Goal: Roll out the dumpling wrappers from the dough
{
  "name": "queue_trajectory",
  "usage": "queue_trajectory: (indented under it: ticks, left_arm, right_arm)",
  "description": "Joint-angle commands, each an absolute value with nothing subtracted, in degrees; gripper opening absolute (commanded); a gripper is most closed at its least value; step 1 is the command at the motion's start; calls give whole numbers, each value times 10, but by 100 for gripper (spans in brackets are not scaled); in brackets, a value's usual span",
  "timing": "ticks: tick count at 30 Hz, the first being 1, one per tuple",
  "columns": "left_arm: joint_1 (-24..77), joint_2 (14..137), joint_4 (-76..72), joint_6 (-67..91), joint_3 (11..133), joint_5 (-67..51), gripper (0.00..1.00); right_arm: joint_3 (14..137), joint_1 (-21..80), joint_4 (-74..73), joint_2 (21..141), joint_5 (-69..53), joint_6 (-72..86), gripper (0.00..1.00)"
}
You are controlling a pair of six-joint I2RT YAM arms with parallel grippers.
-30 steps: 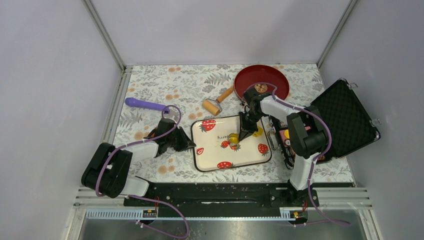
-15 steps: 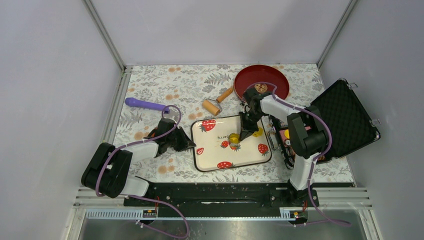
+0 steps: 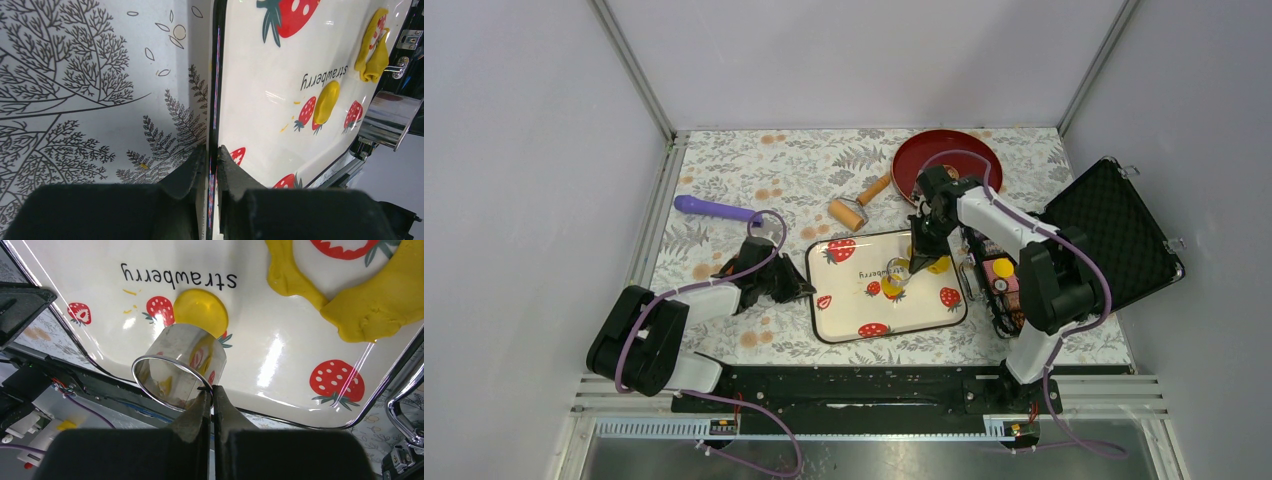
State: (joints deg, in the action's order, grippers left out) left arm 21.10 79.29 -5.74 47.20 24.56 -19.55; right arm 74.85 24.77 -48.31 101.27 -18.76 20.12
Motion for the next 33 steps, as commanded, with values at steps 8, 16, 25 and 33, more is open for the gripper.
queue_trajectory:
  ticks: [8, 16, 25, 33]
  left_arm:
    - [212, 812, -11, 459, 215, -144, 0]
    - [211, 811, -12, 457, 214, -145, 0]
    - [211, 809, -13, 455, 213, -147, 0]
    - [210, 806, -14, 454, 211, -148, 0]
  right_arm:
    - [882, 272, -525, 1060, -182, 203, 0]
    - [1042, 308, -541, 1162, -182, 223, 0]
    - [1262, 341, -577, 1305, -193, 252, 0]
    - [1399, 359, -563, 1410, -200, 307, 0]
